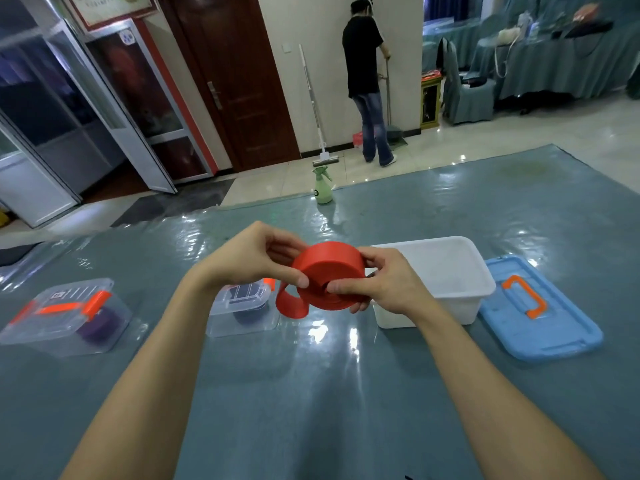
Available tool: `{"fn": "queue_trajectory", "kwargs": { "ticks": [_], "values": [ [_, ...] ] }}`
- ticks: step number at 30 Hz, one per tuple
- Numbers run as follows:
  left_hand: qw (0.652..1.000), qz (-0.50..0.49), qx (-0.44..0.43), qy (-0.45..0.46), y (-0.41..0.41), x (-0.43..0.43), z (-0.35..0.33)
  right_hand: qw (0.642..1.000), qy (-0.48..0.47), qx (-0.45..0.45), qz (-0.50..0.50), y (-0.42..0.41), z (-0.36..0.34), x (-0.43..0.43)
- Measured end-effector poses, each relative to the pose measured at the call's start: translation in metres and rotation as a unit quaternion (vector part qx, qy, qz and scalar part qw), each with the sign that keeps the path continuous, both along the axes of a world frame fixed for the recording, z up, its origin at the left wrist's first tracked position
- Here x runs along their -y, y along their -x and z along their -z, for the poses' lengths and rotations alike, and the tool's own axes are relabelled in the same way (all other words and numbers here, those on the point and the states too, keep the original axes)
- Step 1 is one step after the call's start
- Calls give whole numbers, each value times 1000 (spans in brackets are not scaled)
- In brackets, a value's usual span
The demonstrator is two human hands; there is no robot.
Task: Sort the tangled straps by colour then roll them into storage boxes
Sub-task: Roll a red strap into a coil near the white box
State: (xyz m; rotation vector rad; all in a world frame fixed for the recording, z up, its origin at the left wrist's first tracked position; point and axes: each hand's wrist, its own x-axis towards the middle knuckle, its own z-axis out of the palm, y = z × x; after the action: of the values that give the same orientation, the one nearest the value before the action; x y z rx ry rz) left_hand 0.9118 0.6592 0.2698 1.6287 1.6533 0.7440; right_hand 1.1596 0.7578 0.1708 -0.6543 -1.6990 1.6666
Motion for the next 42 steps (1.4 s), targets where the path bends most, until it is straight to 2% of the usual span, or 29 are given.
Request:
{"fn": "queue_trajectory", "kwargs": {
  "ticks": [6,10,13,16,19,22,24,26,29,31,33,34,38,42],
  "values": [
    [995,-8,94,-45,-4,-10,14,996,46,-72,24,-4,-3,-2],
    [996,-9,80,-38,-11,-15,13,994,74,-85,9,-5,3,-3],
    [1000,-7,0,-16,-13,-19,8,994,86,-17,-69,-9,8,-7],
    [990,9,-142,13,-21,-22,4,987,2,146,-63,-13,11,-7],
    [935,49,-352,11,-42,-24,-5,976,-56,205,-52,-8,14,1],
    [897,105,-428,39,-57,-24,-11,979,-49,177,-85,3,24,14],
    [903,108,-412,59,-58,-21,-13,988,-5,140,-71,5,30,20],
    [929,89,-355,57,-51,-13,-15,992,19,113,-62,5,30,23],
    [968,43,-243,-35,-36,5,-10,995,46,69,-52,9,24,26],
    [987,-11,-129,-97,-27,21,-4,996,70,35,-41,15,22,30],
    [988,-58,-29,-143,-18,37,6,995,99,8,-31,20,22,36],
    [984,-69,-8,-165,-15,44,13,993,115,-3,-26,23,22,39],
    [966,-110,-18,-233,-15,60,46,987,159,-28,-21,38,25,52],
    [958,-137,49,-247,-6,68,68,981,189,-50,-11,53,32,67]
  ]
}}
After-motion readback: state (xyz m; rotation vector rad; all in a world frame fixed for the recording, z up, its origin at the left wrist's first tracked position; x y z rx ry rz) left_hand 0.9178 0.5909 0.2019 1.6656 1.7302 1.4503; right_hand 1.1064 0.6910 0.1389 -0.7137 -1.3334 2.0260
